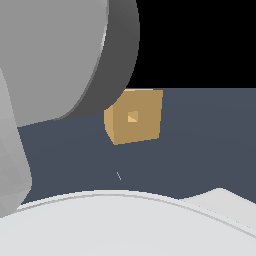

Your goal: Insert the peg into the horizontal hole in a box.

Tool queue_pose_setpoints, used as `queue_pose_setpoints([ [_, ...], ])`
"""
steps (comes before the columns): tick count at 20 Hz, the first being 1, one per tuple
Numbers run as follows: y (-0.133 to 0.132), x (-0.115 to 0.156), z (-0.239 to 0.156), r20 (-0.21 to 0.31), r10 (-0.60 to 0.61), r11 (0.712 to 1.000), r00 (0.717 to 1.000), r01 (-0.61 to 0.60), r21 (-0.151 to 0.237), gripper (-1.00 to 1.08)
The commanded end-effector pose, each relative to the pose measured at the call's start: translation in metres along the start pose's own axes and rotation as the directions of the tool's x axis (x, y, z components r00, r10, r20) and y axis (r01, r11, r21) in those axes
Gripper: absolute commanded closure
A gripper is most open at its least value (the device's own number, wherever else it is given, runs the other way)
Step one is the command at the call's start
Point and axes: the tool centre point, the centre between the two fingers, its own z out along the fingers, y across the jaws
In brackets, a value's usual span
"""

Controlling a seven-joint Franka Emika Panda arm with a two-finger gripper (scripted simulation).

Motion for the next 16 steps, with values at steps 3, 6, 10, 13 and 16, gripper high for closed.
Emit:
queue_pose_setpoints([
  [3, 0.015, 0.017, -0.007, 0.002, 0.015, 1.0, 1.0, -0.015, -0.002, 1.08],
  [6, 0.028, 0.034, -0.012, 0.002, 0.032, 0.999, 0.999, -0.032, -0.002, 1.08],
  [10, 0.052, 0.063, -0.021, 0.002, 0.06, 0.998, 0.998, -0.06, -0.002, 1.08],
  [13, 0.074, 0.086, -0.029, 0.002, 0.084, 0.996, 0.996, -0.084, -0.002, 1.08],
  [16, 0.095, 0.109, -0.037, 0.002, 0.108, 0.994, 0.994, -0.108, -0.002, 1.08],
])
